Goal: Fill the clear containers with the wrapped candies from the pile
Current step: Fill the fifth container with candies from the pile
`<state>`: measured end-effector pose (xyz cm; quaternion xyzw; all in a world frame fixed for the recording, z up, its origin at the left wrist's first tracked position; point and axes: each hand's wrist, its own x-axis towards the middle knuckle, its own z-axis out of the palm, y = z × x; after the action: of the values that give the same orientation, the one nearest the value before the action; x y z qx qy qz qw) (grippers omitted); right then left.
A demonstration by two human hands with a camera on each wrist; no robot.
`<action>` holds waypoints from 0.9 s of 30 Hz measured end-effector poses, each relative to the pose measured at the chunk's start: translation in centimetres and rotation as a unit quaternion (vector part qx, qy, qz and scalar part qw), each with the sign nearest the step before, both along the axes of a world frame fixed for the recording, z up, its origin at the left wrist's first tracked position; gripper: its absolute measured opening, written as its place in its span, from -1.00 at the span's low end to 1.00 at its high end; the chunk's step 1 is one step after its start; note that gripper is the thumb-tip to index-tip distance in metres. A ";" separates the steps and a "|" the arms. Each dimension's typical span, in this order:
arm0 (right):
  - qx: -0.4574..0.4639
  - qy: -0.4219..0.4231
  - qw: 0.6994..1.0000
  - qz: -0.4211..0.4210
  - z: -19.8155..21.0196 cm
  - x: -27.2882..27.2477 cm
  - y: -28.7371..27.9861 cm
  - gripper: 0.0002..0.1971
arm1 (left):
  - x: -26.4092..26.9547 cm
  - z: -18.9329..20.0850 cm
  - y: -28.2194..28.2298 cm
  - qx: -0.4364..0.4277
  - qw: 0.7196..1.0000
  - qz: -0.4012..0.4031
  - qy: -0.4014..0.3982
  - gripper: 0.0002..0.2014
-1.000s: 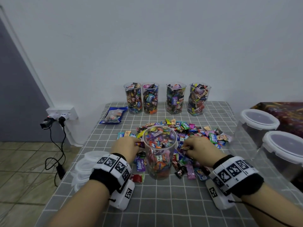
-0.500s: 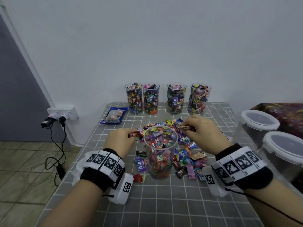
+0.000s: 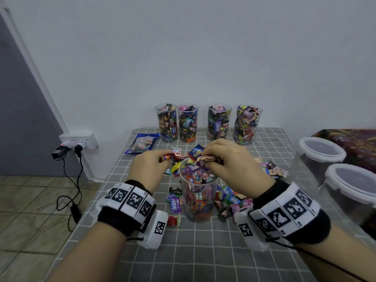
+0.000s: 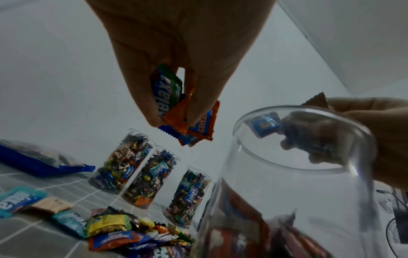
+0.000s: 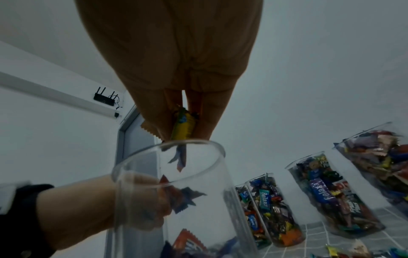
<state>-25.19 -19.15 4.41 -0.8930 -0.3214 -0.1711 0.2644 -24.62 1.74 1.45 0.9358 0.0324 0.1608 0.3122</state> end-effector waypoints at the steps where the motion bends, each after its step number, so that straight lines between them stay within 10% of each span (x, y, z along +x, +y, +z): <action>1: -0.007 0.002 1.000 0.002 -0.1 -0.1 0.2 -0.83 | 0.0 0.0 0.0 0.002 1.000 0.001 -0.001 -0.71; 18: 0.059 0.068 0.996 -0.024 -1.7 -0.5 0.2 -0.66 | -0.6 0.9 0.0 -0.003 1.000 0.003 -0.026 -0.72; 27: 0.170 0.344 0.923 0.035 -5.2 -0.3 -0.8 0.11 | -1.3 3.0 -0.6 -0.066 0.994 -0.068 -0.060 -0.78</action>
<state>-25.53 -19.93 -0.77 -0.8266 -0.2077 0.1036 0.5126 -25.90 1.09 4.46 0.9016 -0.0393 0.1930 0.3852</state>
